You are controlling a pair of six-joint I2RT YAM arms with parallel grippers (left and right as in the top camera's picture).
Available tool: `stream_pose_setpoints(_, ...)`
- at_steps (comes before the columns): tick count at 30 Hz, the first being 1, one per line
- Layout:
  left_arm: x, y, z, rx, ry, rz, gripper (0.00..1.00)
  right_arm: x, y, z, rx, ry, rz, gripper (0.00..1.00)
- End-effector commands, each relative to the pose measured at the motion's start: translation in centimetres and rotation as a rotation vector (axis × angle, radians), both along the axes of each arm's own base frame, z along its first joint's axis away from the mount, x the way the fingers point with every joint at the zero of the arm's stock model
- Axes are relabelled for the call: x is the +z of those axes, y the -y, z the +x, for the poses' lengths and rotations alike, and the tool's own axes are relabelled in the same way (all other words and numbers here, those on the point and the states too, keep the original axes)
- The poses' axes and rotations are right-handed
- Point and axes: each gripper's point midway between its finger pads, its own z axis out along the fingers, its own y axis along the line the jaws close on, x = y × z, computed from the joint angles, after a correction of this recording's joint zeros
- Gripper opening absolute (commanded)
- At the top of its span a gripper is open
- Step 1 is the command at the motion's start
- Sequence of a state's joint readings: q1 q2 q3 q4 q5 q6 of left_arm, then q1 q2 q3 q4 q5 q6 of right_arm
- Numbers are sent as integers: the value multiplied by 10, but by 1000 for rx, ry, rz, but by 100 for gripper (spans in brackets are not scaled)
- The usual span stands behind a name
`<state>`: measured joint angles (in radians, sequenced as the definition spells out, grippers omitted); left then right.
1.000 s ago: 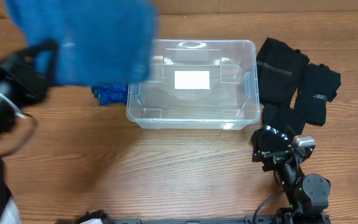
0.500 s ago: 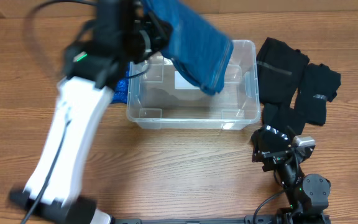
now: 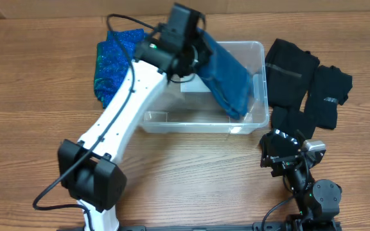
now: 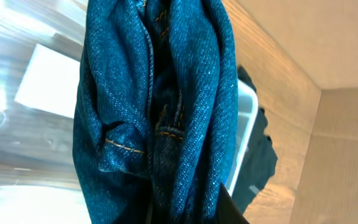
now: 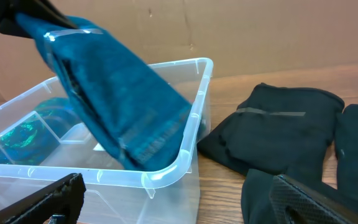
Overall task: Pack container
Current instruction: 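Lift the jeans with the left gripper and lower them into the bin, then move the left gripper to the sparkly blue fabric and grasp it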
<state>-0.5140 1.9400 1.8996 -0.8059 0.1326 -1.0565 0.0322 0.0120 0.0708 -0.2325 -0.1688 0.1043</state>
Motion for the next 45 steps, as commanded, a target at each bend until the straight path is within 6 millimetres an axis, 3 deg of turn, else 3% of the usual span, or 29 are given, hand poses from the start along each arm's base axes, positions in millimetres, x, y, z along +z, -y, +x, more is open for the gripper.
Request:
stream_pose_setpoints(1,26,18,-8,15,53,-8,4,3,1,0,-5,13,0,100)
stream_pose_setpoints(4,12,10,-21,5,8,69,4,3,1,0,-5,13,0,100)
stream_pose_setpoints(7,0,-5,-30,-20,-19,169,17,3,1,0,-5,13,0,100)
stream_pose_setpoints(9,-1,-16,-33,-54,-19,220,32,3,1,0,-5,13,0,100)
stream_pose_setpoints(10,2,-23,-34,-70,-9,243,52,3,1,0,-5,13,0,100)
stream_pose_setpoints(11,5,-30,-34,-80,-1,263,63,3,1,0,-5,13,0,100)
stream_pose_setpoints(14,20,-55,-33,-90,32,306,70,3,1,0,-5,13,0,100)
stream_pose_setpoints(17,44,-101,-28,-78,83,351,88,3,1,0,-5,13,0,100)
stream_pose_setpoints(20,57,-150,-24,-27,93,389,95,3,1,0,-5,13,0,100)
stream_pose_setpoints(25,46,-256,-12,70,24,415,100,3,1,0,-5,11,0,100)
stream_pose_setpoints(27,35,-285,-6,62,7,378,100,3,1,0,-5,11,0,100)
stream_pose_setpoints(30,13,-309,3,3,-12,318,100,3,1,0,-5,11,0,100)
stream_pose_setpoints(34,-49,-336,13,-79,-103,224,100,3,1,0,-5,11,0,100)
stream_pose_setpoints(43,-158,-341,40,-154,-161,-48,99,3,1,0,-5,11,0,100)
stream_pose_setpoints(45,-174,-342,45,-154,-164,-52,99,3,1,0,-5,11,0,100)
